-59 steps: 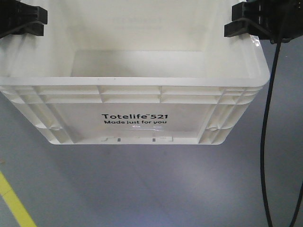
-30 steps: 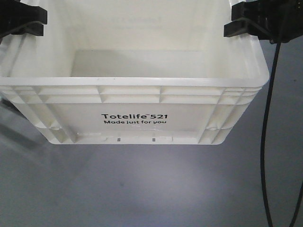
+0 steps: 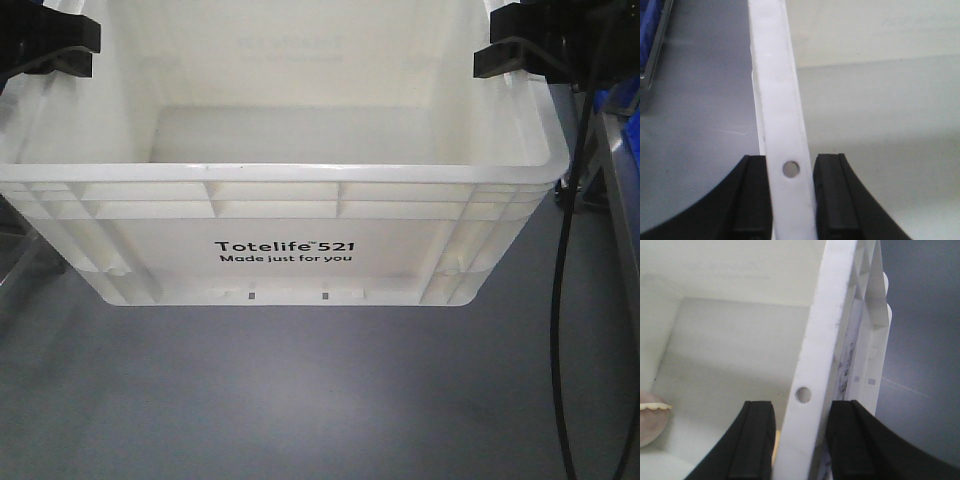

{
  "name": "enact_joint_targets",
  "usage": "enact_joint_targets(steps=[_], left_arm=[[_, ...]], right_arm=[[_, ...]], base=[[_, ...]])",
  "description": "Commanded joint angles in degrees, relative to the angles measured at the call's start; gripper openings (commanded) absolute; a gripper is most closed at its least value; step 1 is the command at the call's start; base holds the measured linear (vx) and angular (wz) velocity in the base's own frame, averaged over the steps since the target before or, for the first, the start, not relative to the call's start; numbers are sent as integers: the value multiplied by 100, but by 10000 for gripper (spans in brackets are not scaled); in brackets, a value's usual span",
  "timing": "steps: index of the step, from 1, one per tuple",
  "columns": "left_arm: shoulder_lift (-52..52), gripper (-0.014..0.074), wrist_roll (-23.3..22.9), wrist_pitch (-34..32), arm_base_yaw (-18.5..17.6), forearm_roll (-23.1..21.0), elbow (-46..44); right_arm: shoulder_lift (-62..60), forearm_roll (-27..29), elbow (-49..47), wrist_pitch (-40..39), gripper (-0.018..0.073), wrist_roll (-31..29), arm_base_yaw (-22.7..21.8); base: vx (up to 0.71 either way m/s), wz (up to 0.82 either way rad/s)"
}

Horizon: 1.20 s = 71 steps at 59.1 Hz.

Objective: Place moving items into box and shelve
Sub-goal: 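Keep gripping the tote rims as the base turns toward the blue-bin shelf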

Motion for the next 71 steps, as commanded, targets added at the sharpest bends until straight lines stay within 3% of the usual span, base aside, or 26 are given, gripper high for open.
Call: enact_joint_targets(steps=[1, 71], left_arm=[[-221, -15, 70, -805, -102, -335, -264], [-221, -15, 70, -800, -102, -341, -264]], right_arm=[[-288, 880, -272, -605, -13, -189, 94], [-298, 874, -272, -596, -13, -189, 94]], base=[[38, -45], [44, -25]])
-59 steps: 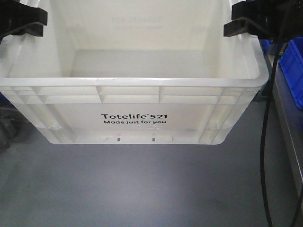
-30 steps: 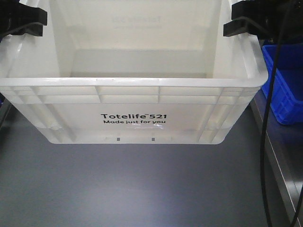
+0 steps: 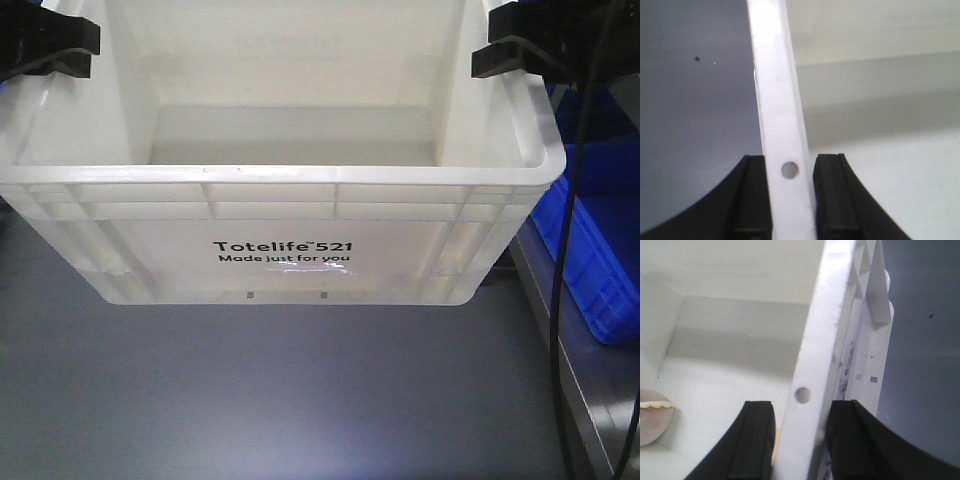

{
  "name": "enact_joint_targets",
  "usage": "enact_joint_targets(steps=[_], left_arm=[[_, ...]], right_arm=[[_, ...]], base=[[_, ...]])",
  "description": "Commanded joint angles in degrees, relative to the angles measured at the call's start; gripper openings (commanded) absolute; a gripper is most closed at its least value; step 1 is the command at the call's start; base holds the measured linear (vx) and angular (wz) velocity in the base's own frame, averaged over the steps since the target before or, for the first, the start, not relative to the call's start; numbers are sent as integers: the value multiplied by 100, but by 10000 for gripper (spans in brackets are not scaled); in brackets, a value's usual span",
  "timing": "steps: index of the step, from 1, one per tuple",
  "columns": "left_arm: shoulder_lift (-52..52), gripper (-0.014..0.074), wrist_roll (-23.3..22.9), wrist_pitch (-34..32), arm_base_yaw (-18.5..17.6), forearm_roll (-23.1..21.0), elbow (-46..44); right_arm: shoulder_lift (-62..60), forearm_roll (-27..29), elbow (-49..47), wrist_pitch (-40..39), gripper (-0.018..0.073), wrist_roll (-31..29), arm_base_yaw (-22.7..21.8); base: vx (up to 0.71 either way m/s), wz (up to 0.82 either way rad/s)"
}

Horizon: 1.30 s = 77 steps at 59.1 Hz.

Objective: Place moving items into box and shelve
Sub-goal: 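Keep gripping the tote rims as the base turns toward the blue-bin shelf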

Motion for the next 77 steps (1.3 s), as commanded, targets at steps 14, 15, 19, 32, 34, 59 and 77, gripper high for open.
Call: enact_joint_targets(steps=[14, 15, 19, 32, 34, 59, 77], left_arm=[[-228, -15, 70, -812, -102, -416, -264], [-228, -15, 70, -812, -102, -416, -264], [-228, -15, 70, -812, -102, -416, -264], [-228, -15, 70, -812, -102, -416, -264], [-228, -15, 70, -812, -102, -416, -264], [-228, -15, 70, -810, -102, -422, -264], [-228, -15, 70, -810, -102, -422, -264]], right_arm=[[-298, 834, -272, -605, -13, -193, 94], [-298, 834, -272, -605, -13, -193, 94], [-298, 834, -272, -611, -13, -193, 94], [-298, 834, -272, -611, -13, -193, 94], [-298, 834, -272, -611, -13, -193, 94], [-293, 834, -272, -610, -13, -193, 94], [-293, 834, -272, -610, -13, -193, 94]], base=[[53, 2], [53, 4], [53, 3], [52, -1], [52, -4], [52, -8], [51, -4]])
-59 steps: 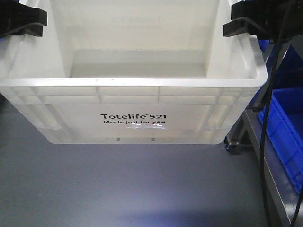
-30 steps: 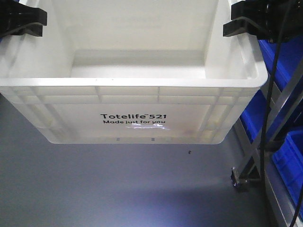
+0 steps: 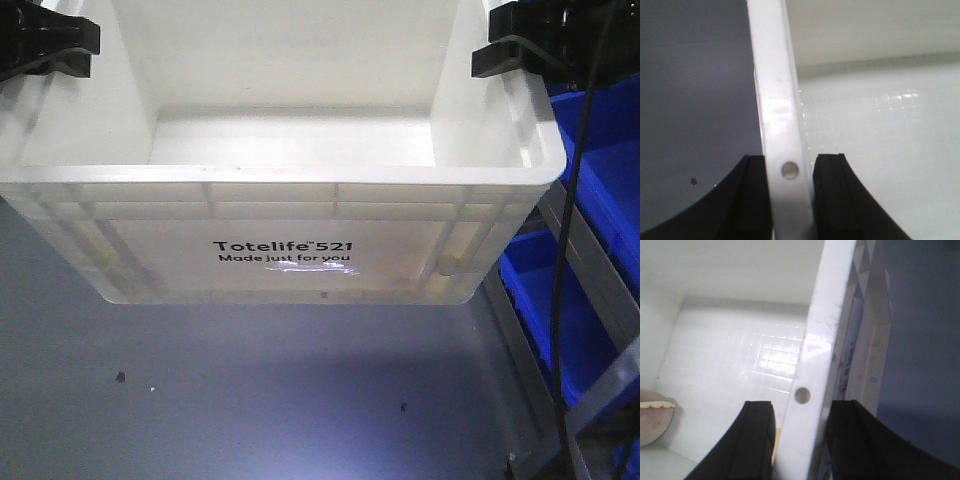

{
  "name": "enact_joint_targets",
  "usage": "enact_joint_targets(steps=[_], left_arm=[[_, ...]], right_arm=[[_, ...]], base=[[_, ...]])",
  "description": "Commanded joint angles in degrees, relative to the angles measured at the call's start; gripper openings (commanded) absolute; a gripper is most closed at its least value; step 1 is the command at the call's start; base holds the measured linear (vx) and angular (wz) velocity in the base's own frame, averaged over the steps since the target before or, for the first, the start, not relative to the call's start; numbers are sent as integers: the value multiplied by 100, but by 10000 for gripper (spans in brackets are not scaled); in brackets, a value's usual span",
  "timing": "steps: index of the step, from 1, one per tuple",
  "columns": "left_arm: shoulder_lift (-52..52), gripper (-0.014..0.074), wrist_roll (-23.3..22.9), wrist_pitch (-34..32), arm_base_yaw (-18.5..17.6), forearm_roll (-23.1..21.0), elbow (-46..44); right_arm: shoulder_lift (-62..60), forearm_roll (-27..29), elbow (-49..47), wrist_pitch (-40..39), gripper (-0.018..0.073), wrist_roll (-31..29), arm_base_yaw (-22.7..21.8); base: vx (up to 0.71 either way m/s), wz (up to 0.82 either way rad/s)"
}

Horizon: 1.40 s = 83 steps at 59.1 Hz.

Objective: Place moving items into box and shelve
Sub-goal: 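Keep gripping the tote rims as the base turns toward the blue-bin shelf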

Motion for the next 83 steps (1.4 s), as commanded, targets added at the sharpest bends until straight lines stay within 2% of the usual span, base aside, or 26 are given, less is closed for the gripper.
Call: enact_joint_targets(steps=[1, 38, 83], left_arm=[[-228, -15, 70, -810, -102, -426, -264], [-228, -15, 76, -809, -102, -428, -264], [-228, -15, 76, -809, -102, -428, -264]], right_arm=[[-293, 828, -272, -610, -13, -193, 94], [-293, 828, -272, -610, -13, -193, 94], [-288, 808, -272, -610, -13, -193, 94]], base=[[51, 1], [49, 14], [41, 33]])
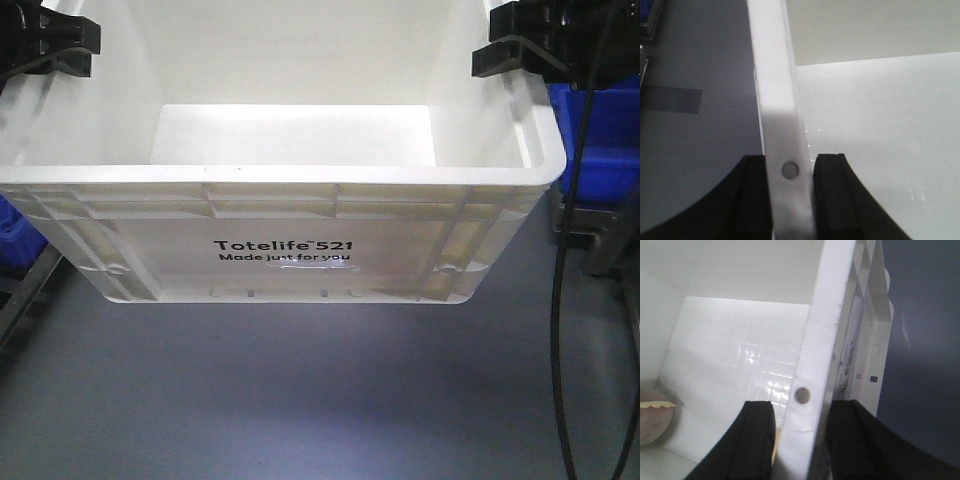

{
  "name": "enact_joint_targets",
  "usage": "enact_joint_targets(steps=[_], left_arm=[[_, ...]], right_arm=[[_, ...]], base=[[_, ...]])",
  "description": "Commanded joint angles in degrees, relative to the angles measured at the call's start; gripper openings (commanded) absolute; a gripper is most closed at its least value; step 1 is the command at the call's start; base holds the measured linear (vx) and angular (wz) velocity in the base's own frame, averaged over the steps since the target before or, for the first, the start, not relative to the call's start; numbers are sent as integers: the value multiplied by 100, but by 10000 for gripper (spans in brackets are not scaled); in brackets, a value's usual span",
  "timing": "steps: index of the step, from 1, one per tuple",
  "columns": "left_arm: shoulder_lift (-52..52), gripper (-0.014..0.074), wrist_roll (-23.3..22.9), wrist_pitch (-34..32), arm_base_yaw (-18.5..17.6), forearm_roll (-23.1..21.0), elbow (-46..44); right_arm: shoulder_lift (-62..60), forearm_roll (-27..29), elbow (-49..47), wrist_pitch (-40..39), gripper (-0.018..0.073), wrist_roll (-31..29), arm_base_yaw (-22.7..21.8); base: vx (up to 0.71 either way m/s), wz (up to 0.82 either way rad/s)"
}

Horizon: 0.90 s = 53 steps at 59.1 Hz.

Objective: Place moving items into box and shelve
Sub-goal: 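Keep gripping the tote rims as the base turns toward the blue-bin shelf, then hold the tote steady while the base approaches the shelf rack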

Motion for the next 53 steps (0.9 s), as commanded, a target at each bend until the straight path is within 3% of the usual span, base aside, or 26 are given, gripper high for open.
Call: enact_joint_targets(steps=[1, 53], left_arm=[[-228, -15, 76, -792, -102, -422, -264], [-228, -15, 76, -792, -102, -422, -264]], right_arm=[[-288, 808, -272, -604, -13, -193, 94], [-288, 808, -272, -604, -13, -193, 94]], base=[[34, 47], [20, 54]])
